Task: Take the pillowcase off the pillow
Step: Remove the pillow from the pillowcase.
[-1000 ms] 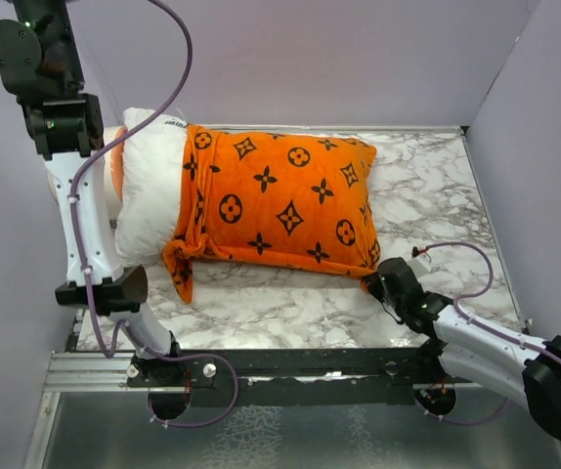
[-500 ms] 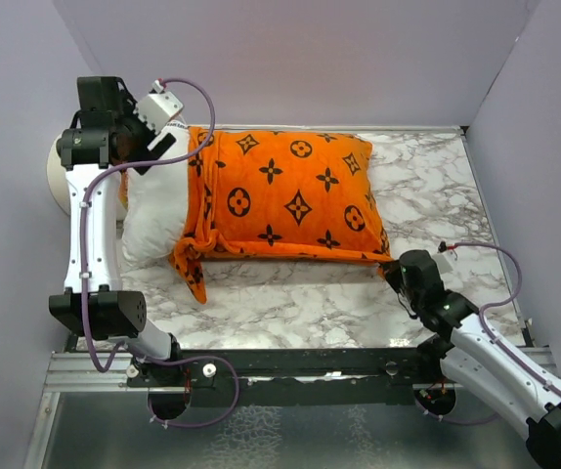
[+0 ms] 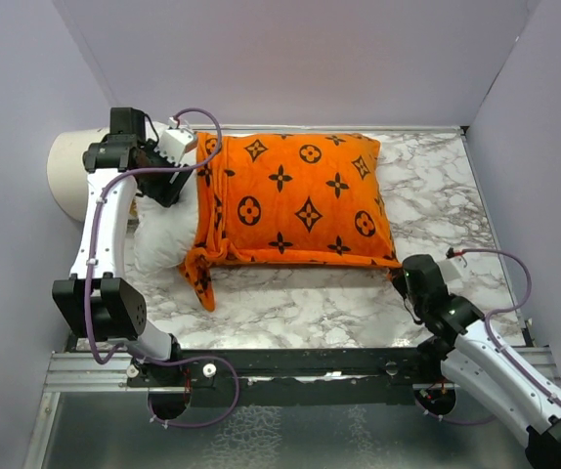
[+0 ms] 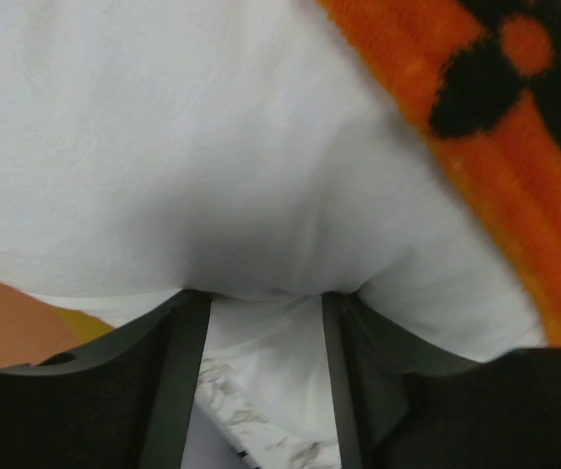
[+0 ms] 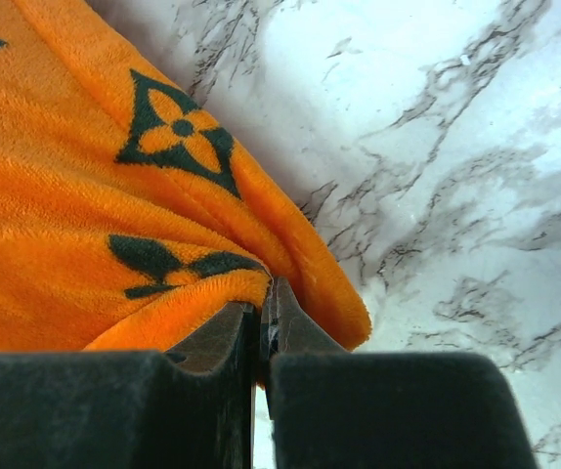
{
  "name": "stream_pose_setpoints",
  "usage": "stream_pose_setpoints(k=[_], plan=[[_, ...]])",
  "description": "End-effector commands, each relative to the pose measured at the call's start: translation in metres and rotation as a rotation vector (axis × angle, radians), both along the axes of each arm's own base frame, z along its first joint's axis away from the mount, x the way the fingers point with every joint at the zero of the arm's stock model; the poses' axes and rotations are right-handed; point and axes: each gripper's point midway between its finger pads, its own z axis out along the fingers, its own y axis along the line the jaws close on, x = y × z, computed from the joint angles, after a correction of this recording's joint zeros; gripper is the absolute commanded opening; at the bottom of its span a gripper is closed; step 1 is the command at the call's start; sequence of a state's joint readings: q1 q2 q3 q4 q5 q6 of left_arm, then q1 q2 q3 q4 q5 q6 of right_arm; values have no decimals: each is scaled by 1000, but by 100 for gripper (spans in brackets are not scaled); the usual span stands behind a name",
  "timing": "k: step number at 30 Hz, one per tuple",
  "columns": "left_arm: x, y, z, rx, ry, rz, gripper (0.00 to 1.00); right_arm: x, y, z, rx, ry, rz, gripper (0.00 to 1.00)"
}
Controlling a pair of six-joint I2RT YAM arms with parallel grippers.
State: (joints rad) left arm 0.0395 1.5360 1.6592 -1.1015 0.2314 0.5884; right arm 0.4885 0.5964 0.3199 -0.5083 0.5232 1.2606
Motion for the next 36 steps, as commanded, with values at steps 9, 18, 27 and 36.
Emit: stream_pose_setpoints(k=[9, 18, 27, 36], plan=[[66, -151, 14, -241, -90, -145, 2, -11, -28, 23, -64, -32, -78, 4], [117, -116, 78, -242, -265, 11, 79, 6, -21, 53, -141, -65, -9, 25], [175, -57, 66, -496, -186, 308, 99, -7, -20, 11, -136, 17, 8, 10], [230, -64, -4, -663, -48, 419, 99, -3, -8, 6, -162, 46, 97, 4]])
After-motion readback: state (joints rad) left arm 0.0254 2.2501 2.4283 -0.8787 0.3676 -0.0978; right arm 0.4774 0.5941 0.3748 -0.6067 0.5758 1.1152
